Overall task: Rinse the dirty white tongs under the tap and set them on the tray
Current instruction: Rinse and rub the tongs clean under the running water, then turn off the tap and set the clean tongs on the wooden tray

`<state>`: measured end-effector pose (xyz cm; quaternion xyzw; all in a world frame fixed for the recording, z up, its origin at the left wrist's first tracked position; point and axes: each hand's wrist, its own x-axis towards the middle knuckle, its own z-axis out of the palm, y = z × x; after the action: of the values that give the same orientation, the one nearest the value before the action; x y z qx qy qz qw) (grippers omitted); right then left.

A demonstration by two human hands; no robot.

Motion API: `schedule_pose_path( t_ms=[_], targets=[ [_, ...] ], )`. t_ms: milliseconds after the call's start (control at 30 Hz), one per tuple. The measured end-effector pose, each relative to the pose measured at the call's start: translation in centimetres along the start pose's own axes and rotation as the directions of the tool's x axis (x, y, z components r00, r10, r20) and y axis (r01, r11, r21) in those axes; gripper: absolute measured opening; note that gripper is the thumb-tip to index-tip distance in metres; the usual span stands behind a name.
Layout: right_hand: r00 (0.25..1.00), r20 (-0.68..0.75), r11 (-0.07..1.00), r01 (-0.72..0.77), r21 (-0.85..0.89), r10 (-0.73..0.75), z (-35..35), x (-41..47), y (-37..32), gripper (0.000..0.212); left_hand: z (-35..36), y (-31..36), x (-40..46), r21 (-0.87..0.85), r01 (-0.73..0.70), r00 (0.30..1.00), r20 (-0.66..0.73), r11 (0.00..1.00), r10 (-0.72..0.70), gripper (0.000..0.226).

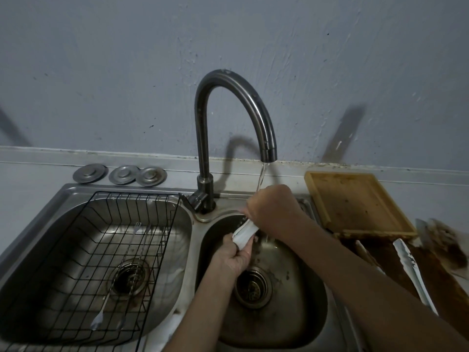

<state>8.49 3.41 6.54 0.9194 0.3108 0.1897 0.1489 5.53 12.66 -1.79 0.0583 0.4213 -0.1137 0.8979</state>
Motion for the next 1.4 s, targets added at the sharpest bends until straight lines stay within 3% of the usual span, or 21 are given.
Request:
schedule_pose_path(
  t_ms=[67,133,167,267,333,400,467,500,567,633,667,733,767,867,967,1067,1133,1200,1267,1333,1400],
  targets=[
    [0.996,0.069,0.999,0.050,-0.008,-0.049,0.3,-0.3,-0.4,0.066,0.2,0.4,-0.1,-0.015,-0.037,0.999,0.014,0.999,0.037,0.027],
    [0.983,0.086,0.987,0.158,0.035,-0.161,1.2,-0.9,-0.8,0.057,0.6,0.8,-0.3,0.052,-0.014,0.998,0.058,0.999,0.011,0.033],
    [0.984,0.093,0.984,0.144,0.107,-0.154,1.9,-1.2,-1.0,0.050,0.8,1.1,-0.3,0.070,0.006,0.995,0.099,0.998,-0.012,0.036],
    [0.965,0.260,0.902,-0.133,0.411,0.024,2.3,-2.4,-1.3,0.035,1.7,2.2,-0.6,0.200,-0.024,0.990,0.141,0.979,-0.005,0.026],
    [0.898,0.405,0.697,-0.400,0.595,0.170,2.8,-3.2,-1.5,0.035,2.3,2.6,-1.3,0.358,-0.107,0.982,0.181,0.928,0.043,0.024],
    [0.776,0.579,0.321,-0.630,0.707,0.250,3.3,-4.2,-2.1,0.041,2.6,3.1,-1.9,0.522,-0.194,0.975,0.194,0.831,0.106,0.023],
    [0.645,0.723,-0.032,-0.741,0.671,0.248,3.6,-5.1,-2.9,0.051,2.2,4.0,-2.0,0.679,-0.274,0.962,0.203,0.681,0.184,0.027],
    [0.601,0.775,-0.183,-0.753,0.631,0.198,3.7,-5.5,-3.3,0.055,1.8,4.8,-1.8,0.737,-0.348,0.933,0.211,0.579,0.292,0.028],
    [0.543,0.837,-0.424,-0.744,0.516,0.066,3.8,-6.0,-3.6,0.058,0.4,6.9,-0.7,0.837,-0.488,0.762,0.270,0.247,0.589,0.041],
    [0.527,0.848,-0.561,-0.717,0.415,-0.047,3.7,-6.3,-3.8,0.058,-0.8,8.7,0.1,0.887,-0.424,0.516,0.403,-0.183,0.756,0.064],
    [0.531,0.843,-0.602,-0.702,0.381,-0.086,3.5,-6.3,-4.0,0.057,-0.9,9.1,0.0,0.870,-0.381,0.437,0.467,-0.313,0.768,0.065],
    [0.545,0.827,-0.661,-0.672,0.333,-0.137,3.3,-6.3,-4.2,0.056,-0.2,9.4,-0.1,0.809,-0.400,0.401,0.577,-0.431,0.712,0.056],
    [0.548,0.823,-0.680,-0.662,0.315,-0.152,3.2,-6.3,-4.3,0.056,0.3,9.3,-0.2,0.794,-0.428,0.412,0.597,-0.432,0.689,0.050],
    [0.537,0.825,-0.702,-0.657,0.275,-0.179,3.2,-6.4,-4.4,0.056,1.1,9.3,0.2,0.824,-0.358,0.412,0.561,-0.438,0.718,0.030],
    [0.502,0.845,-0.712,-0.661,0.236,-0.186,3.8,-7.0,-3.9,0.059,1.6,9.0,0.3,0.818,-0.209,0.352,0.574,-0.535,0.739,0.026],
    [0.443,0.890,-0.619,-0.730,0.292,-0.103,4.4,-7.2,-3.7,0.075,2.7,9.2,0.6,0.759,-0.089,0.355,0.629,-0.645,0.692,0.025],
    [0.458,0.889,-0.401,-0.810,0.428,0.024,4.2,-7.3,-3.7,0.085,3.3,9.3,0.6,0.735,-0.024,0.372,0.636,-0.678,0.676,0.023],
    [0.562,0.815,-0.178,-0.796,0.579,0.138,3.8,-7.2,-3.8,0.084,3.4,9.2,0.5,0.722,0.001,0.375,0.641,-0.692,0.670,0.024],
    [0.642,0.733,-0.058,-0.742,0.668,0.226,3.7,-7.4,-4.0,0.072,3.2,9.1,0.6,0.723,0.000,0.376,0.640,-0.690,0.670,0.027],
    [0.679,0.676,0.088,-0.721,0.687,0.287,4.4,-8.0,-3.9,0.060,3.1,9.1,0.6,0.722,0.002,0.383,0.638,-0.692,0.668,0.030],
    [0.643,0.739,0.327,-0.755,0.568,0.201,5.6,-8.9,-3.7,0.061,3.1,9.1,0.4,0.738,-0.025,0.383,0.630,-0.674,0.675,0.030]
  ],
)
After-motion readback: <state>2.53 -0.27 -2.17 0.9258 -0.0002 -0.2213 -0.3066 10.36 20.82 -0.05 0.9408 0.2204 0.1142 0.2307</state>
